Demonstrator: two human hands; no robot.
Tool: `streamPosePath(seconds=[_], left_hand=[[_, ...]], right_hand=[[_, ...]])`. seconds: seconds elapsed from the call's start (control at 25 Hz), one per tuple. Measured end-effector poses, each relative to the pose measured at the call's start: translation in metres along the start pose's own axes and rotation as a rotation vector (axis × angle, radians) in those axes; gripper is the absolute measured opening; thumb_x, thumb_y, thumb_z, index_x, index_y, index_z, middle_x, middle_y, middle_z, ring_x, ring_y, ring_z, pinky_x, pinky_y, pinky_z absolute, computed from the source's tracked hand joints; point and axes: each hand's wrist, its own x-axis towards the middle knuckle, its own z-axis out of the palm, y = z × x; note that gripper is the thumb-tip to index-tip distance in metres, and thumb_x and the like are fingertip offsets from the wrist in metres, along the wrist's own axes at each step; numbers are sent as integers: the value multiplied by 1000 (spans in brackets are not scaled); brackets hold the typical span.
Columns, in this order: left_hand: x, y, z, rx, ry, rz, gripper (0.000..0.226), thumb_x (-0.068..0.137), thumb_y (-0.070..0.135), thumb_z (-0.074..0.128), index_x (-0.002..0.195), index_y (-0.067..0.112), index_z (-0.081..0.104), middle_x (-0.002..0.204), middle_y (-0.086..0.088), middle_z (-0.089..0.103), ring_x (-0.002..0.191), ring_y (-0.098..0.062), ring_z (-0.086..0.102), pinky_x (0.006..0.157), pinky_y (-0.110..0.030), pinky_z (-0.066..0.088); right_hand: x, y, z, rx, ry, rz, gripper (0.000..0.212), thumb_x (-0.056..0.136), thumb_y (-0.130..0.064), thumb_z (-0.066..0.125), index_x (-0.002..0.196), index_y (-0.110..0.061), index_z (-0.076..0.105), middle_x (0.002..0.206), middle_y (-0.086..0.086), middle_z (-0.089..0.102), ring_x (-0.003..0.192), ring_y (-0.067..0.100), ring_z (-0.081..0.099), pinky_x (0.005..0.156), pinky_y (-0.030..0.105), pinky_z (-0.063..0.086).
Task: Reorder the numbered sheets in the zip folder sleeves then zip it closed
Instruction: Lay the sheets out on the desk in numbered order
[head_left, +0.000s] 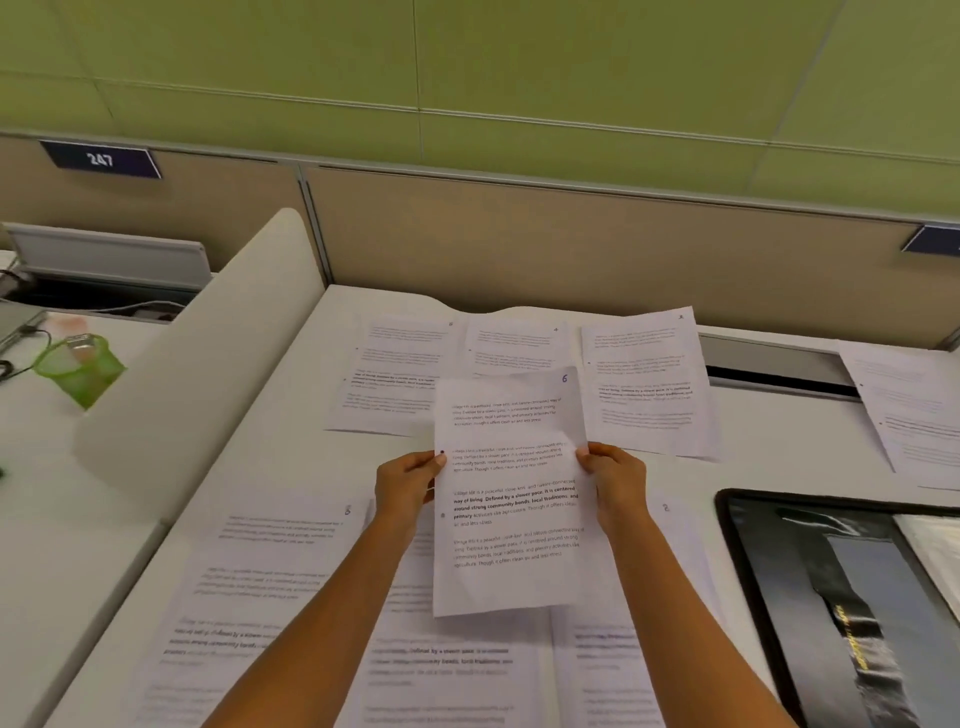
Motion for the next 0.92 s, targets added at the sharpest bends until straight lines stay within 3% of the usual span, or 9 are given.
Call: streamPosePath(seconds=[0.12,0.36,0.52,0.76,0.92], left_hand=[[33,21,-48,13,45,4,20,85,7,71,105,5,70,97,-12,73,88,-27,70,70,-32,57],[107,61,-134,90,171,38,21,84,7,72,105,5,71,97,-13,72,90,-29,70,75,-36,57],[146,79,-163,113,222,58,17,86,7,70,102,5,71,99,-14,72,87,-28,69,72,-34,56],[197,92,-184,220,317,61,19,84,14,73,102,10,73,98,-11,73,92,-29,68,89,-45,55],[215,105,-177,294,341,105,20,88,15,68,107,9,70,98,-6,70,90,-25,65,67,-27,53]], right_hand=[[-5,3,63,5,0,21,14,83,0,66,83,-14,70,95,11,71,93,30,65,84,37,53],[-8,7,184,-42,-52,25,11,80,-6,70,85,-16,71,96,9,72,93,30,67,89,44,55],[-2,3,238,-109,-79,4,12,83,-10,70,94,-15,71,100,8,71,93,27,67,89,41,56],[12,5,285,-274,-151,28,9,81,-13,75,90,-14,72,94,7,73,87,27,69,84,45,58],[23,3,301,-291,-147,22,11,85,-6,69,90,-16,71,98,7,72,89,26,69,86,45,57]])
